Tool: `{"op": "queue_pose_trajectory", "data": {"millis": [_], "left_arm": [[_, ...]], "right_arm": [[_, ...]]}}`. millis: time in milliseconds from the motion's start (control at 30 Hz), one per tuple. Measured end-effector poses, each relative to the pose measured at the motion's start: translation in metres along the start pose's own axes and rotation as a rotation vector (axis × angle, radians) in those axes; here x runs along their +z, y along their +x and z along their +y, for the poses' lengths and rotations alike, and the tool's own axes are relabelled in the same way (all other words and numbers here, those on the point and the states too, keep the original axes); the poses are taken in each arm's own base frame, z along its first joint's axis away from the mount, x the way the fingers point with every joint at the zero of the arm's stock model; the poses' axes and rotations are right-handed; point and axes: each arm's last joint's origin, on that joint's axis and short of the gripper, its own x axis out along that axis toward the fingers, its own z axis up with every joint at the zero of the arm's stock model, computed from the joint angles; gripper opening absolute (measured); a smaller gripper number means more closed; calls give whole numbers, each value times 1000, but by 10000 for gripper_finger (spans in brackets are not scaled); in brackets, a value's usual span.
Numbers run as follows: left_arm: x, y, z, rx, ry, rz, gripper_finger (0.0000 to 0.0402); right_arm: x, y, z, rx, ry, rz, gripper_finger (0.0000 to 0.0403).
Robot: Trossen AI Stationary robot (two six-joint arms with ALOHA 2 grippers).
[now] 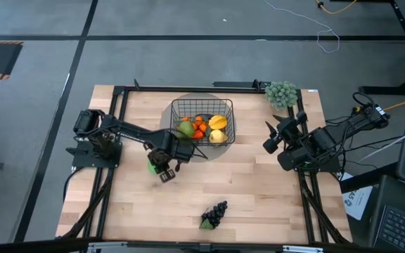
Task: Build produce basket
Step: Put the green apple into the wire basket
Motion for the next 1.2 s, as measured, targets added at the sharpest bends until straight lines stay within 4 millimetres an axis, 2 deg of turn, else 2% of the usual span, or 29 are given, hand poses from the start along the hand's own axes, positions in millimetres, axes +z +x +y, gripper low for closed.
{"op": "queue_pose_trajectory", "data": {"millis": [400,500,967,1200], "left_arm": [[11,-3,19,-6,-75,38,99],[11,-4,23,-12,-47,69,99],[17,-3,17,-16,5,-28,98],[15,-3,17,-8,7,-21,98]], "right_arm": [[0,0,0,0,0,0,174],[0,0,0,0,0,0,174],[0,0,0,0,0,0,174],[0,0,0,0,0,0,174]]}}
